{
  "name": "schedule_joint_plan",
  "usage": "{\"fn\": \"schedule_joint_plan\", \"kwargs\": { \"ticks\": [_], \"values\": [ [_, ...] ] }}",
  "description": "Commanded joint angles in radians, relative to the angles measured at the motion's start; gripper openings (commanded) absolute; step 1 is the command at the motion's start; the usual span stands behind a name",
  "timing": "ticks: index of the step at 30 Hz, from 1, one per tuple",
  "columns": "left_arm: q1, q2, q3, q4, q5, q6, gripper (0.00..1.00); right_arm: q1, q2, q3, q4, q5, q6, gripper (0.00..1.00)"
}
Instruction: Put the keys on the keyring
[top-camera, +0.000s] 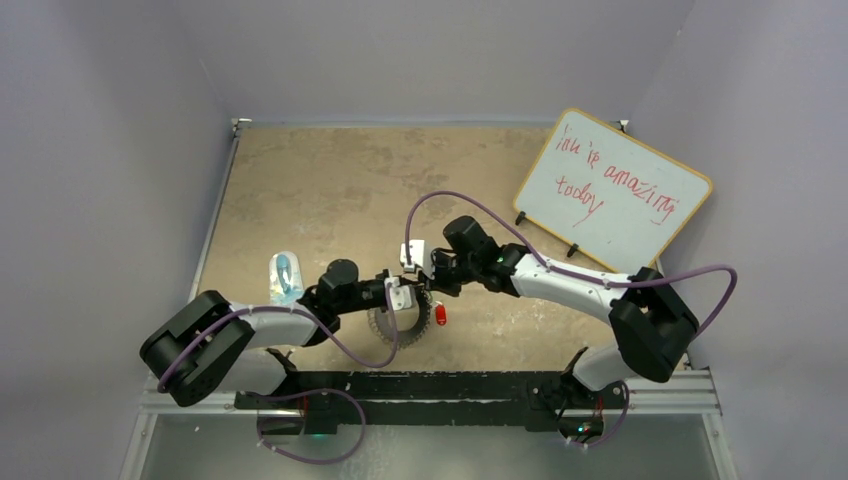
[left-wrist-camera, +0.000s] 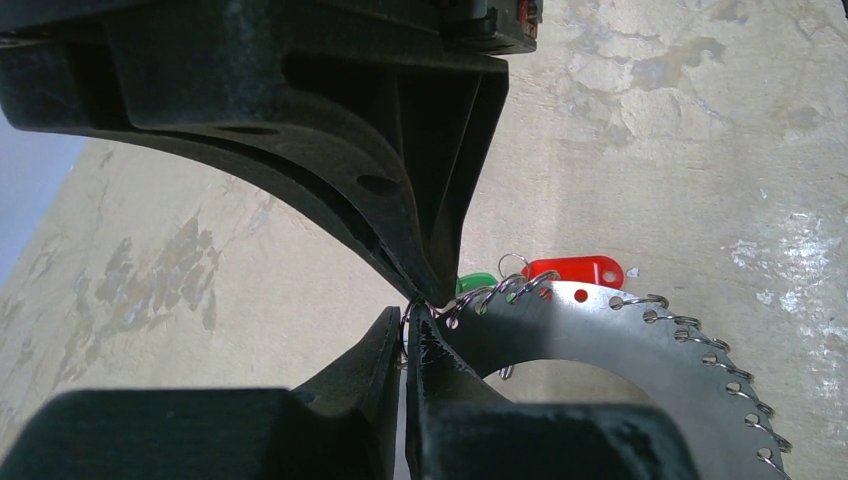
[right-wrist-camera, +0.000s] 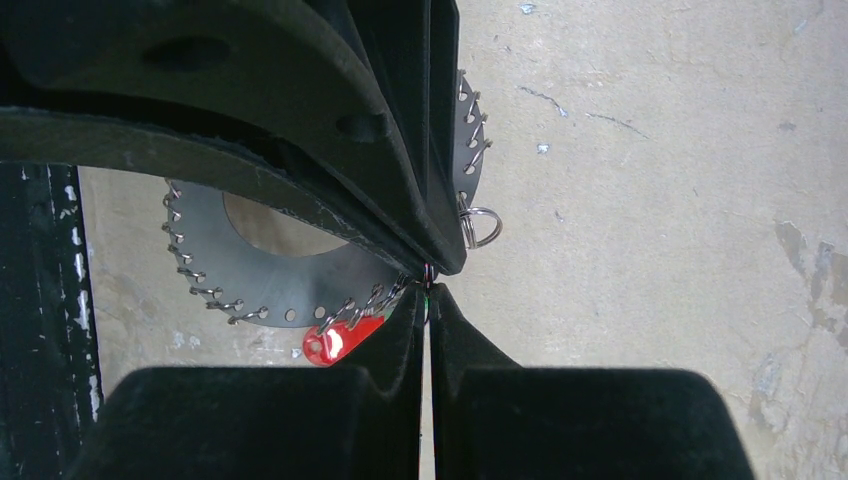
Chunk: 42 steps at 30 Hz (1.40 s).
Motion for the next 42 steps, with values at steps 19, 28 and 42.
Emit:
{"fn": "schedule_joint_plan", "kwargs": {
  "ticks": [19,28,42],
  "values": [
    [-0.007,-0.024,-0.198,0.600,-0.053,-0.250,0.00,-0.163,-0.228,-0.205,0.401,-0.351,0.086,0.35],
    [-0.006,-0.065,-0.210,0.645,-0.023,-0.232,0.00,-0.162,-0.216,-0.198,0.410,-0.450,0.073,0.34],
    [-0.006,-0.095,-0.206,0.564,-0.012,-0.202,0.00,-0.162,-0.142,-0.122,0.410,-0.461,0.101,0.26]
  ]
}}
